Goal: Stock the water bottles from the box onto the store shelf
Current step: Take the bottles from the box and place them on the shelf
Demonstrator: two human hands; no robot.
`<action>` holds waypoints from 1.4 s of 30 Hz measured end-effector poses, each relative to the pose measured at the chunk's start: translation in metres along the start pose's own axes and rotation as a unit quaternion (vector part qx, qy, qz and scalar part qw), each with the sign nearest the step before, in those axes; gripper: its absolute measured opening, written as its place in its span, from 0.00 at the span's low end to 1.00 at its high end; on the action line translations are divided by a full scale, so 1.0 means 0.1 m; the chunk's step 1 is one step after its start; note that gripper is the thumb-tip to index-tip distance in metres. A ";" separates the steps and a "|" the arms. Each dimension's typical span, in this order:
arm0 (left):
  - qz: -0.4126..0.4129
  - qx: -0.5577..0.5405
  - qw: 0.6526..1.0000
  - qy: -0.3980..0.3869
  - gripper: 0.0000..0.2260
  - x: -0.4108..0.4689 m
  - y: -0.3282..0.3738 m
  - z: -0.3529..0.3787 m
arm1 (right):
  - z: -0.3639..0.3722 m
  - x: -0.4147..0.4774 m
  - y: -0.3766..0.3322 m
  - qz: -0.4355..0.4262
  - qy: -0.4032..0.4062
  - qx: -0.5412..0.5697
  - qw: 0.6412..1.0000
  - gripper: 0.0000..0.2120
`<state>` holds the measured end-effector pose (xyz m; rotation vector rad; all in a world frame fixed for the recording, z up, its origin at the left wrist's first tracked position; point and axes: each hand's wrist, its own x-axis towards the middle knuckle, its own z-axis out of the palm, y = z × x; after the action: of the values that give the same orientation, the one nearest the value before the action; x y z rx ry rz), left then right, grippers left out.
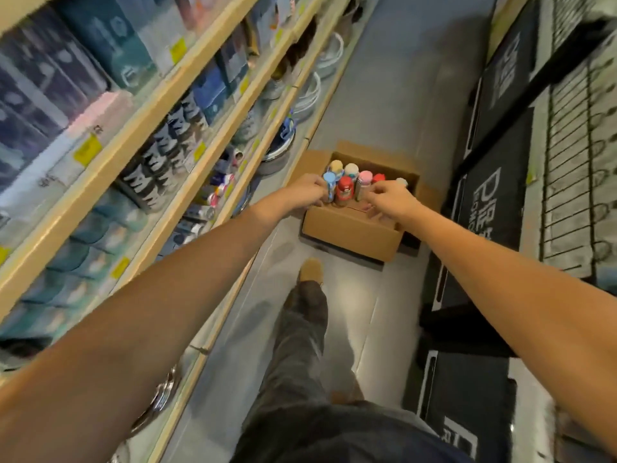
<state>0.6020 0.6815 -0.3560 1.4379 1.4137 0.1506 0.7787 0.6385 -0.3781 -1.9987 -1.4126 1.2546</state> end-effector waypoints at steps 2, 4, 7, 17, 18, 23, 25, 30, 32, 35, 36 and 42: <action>0.008 0.005 1.000 -0.013 0.04 0.55 0.19 -0.03 | -0.14 0.40 0.03 0.024 0.019 0.019 0.999 0.14; 0.014 0.009 0.999 -0.028 0.05 1.03 0.30 -0.04 | -0.23 0.77 0.08 0.049 0.024 0.044 0.998 0.14; 0.002 0.013 0.997 -0.073 0.14 1.91 0.49 -0.10 | -0.38 1.52 0.11 0.109 0.021 0.058 0.992 0.13; -0.066 -0.022 0.997 -0.037 0.16 4.12 0.15 0.08 | -0.30 3.48 0.73 0.164 0.003 0.054 0.985 0.18; -0.083 -0.035 0.995 -0.044 0.13 4.39 0.04 0.19 | -0.21 3.77 0.94 0.185 0.007 0.073 0.980 0.19; -0.089 -0.071 0.994 0.002 0.19 5.56 -0.79 0.82 | 0.35 4.91 2.03 0.246 0.029 0.149 0.957 0.21; -0.124 -0.107 0.986 0.008 0.18 6.01 -1.09 1.06 | 0.63 5.34 2.46 0.258 0.043 0.160 0.952 0.20; -0.089 -0.122 0.988 0.035 0.21 6.95 -1.86 1.71 | 1.29 6.26 3.46 0.257 0.049 0.201 0.944 0.19; -0.051 -0.053 0.996 0.045 0.27 7.19 -2.07 1.84 | 1.44 6.54 3.72 0.233 0.054 0.206 0.949 0.22; 0.051 0.076 0.994 0.065 0.31 7.49 -2.27 1.93 | 1.61 6.85 3.90 0.171 0.015 0.247 0.954 0.28; 0.062 0.109 0.990 0.058 0.32 7.61 -2.32 1.95 | 1.65 6.94 3.96 0.148 0.007 0.257 0.955 0.29; 0.026 0.155 0.987 0.031 0.35 7.92 -2.31 2.05 | 1.84 7.22 4.21 0.109 0.023 0.232 0.966 0.32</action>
<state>0.8269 1.1225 -1.0474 1.7381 1.4995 0.0062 0.9212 1.0756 -1.1002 -1.8666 -0.7922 1.4596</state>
